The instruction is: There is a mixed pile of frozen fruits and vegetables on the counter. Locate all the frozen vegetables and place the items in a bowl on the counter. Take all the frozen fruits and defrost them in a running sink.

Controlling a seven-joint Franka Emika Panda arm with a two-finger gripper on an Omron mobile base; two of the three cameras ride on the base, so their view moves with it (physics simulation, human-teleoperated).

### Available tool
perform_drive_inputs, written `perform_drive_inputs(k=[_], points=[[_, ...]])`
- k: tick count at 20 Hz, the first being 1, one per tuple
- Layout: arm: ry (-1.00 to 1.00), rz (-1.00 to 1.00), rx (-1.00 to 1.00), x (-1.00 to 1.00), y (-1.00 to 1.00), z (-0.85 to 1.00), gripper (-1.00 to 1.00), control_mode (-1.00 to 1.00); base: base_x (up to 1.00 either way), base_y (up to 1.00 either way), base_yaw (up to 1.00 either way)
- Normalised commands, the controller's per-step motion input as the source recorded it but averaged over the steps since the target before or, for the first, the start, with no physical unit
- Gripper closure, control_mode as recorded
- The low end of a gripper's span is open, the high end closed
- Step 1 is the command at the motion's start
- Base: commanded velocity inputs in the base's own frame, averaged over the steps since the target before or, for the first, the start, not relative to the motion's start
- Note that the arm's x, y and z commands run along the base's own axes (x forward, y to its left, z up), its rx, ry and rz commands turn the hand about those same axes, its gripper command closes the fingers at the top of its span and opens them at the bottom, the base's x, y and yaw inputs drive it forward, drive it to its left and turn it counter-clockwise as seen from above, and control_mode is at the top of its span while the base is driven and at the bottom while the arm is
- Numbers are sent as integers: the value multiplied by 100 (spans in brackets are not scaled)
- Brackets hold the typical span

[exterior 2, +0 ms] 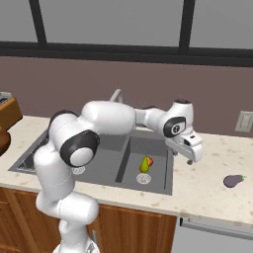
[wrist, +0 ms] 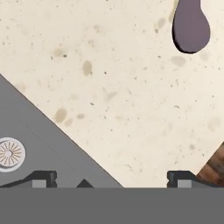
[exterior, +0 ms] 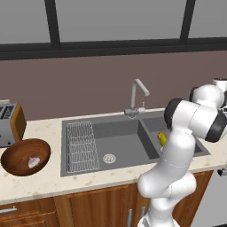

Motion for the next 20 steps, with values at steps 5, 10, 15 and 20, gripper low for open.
perform_drive_inputs(k=[5,10,15,20], points=[[2,-5,0,7,-49,-6,-100,-100,0,0,0],[4,-5,0,4,-48,0,-100,-100,0,0,0],[2,-6,0,0,-49,-1,-100,-100,0,0,0],[-1,-7,0,-7,-45,-6,-100,-100,0,0,0]])
